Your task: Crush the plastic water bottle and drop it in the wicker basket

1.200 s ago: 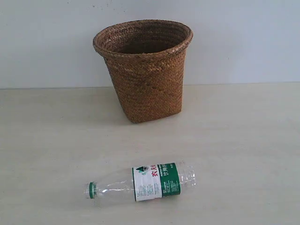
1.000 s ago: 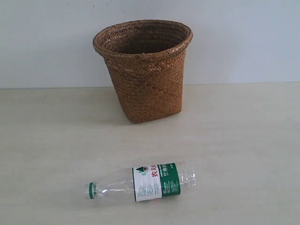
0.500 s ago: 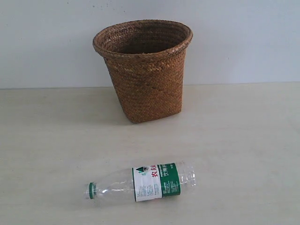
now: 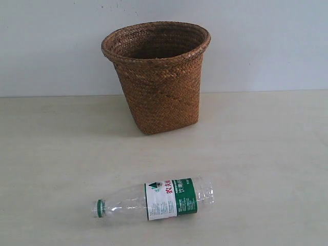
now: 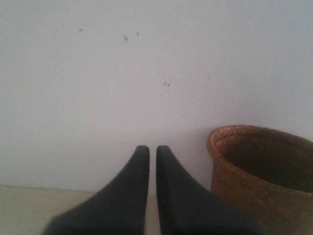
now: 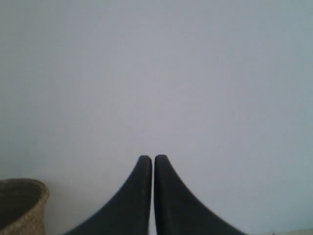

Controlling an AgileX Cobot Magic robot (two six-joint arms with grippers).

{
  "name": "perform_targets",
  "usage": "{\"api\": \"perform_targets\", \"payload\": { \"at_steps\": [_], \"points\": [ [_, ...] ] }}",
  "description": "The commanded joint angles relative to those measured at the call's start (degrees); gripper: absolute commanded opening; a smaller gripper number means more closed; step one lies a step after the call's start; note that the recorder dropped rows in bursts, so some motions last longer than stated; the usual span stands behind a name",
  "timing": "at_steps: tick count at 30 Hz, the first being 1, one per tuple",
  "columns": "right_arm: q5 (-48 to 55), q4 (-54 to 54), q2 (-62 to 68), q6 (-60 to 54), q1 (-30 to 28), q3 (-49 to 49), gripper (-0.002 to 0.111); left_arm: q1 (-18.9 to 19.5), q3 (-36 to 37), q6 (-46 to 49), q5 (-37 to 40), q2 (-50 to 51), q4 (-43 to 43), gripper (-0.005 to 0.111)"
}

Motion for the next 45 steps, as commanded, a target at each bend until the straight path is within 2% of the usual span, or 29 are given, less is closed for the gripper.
{"api": "perform_targets", "payload": {
  "at_steps": [1, 4, 12, 15, 21, 28, 33, 38, 41, 43, 45],
  "points": [
    [4.8, -0.5, 8.2, -3.9, 0.0, -4.7, 0.000, 0.2, -6.6, 2.0, 7.9, 8.2, 2.3, 0.004],
    [9.0, -0.5, 14.0, -6.7, 0.1, -7.8, 0.000, 0.2, -9.8, 3.1, 11.9, 12.0, 2.3, 0.004],
    [26.8, 1.7, 24.9, -17.7, 0.3, -17.1, 0.000, 0.2, -15.7, 15.4, 25.2, 19.0, 1.9, 0.004],
    [32.0, 3.4, 28.2, -22.9, 3.2, -19.7, 0.000, -0.3, -18.1, 18.6, 30.7, 21.6, -1.1, 0.004],
    [42.7, 6.8, 34.6, -31.7, 11.4, -25.4, 0.000, -4.1, -22.8, 39.6, 42.4, 28.4, -13.3, 0.004],
    [55.3, 22.9, 42.4, -50.5, 16.1, -30.7, 0.000, -7.4, -23.7, 70.2, 51.9, 34.7, -28.9, 0.004],
    [60.2, 34.7, 47.1, -61.6, 16.8, -31.6, 0.000, -9.8, -23.7, 81.6, 55.5, 38.0, -31.1, 0.004],
    [61.7, 38.4, 50.9, -65.1, 16.8, -31.6, 0.000, -11.6, -21.9, 89.4, 55.8, 41.3, -33.0, 0.005],
    [61.9, 39.9, 52.6, -65.5, 16.9, -31.6, 0.000, -11.8, -20.7, 98.0, 56.5, 43.0, -36.7, 0.013],
    [61.9, 39.9, 53.3, -65.8, 17.9, -31.6, 0.000, -11.8, -19.9, 102.7, 56.6, 43.8, -38.3, 0.025],
    [61.5, 39.8, 53.8, -66.2, 19.6, -31.6, 0.000, -11.8, -19.1, 106.1, 56.8, 44.4, -38.3, 0.041]
  ]
}}
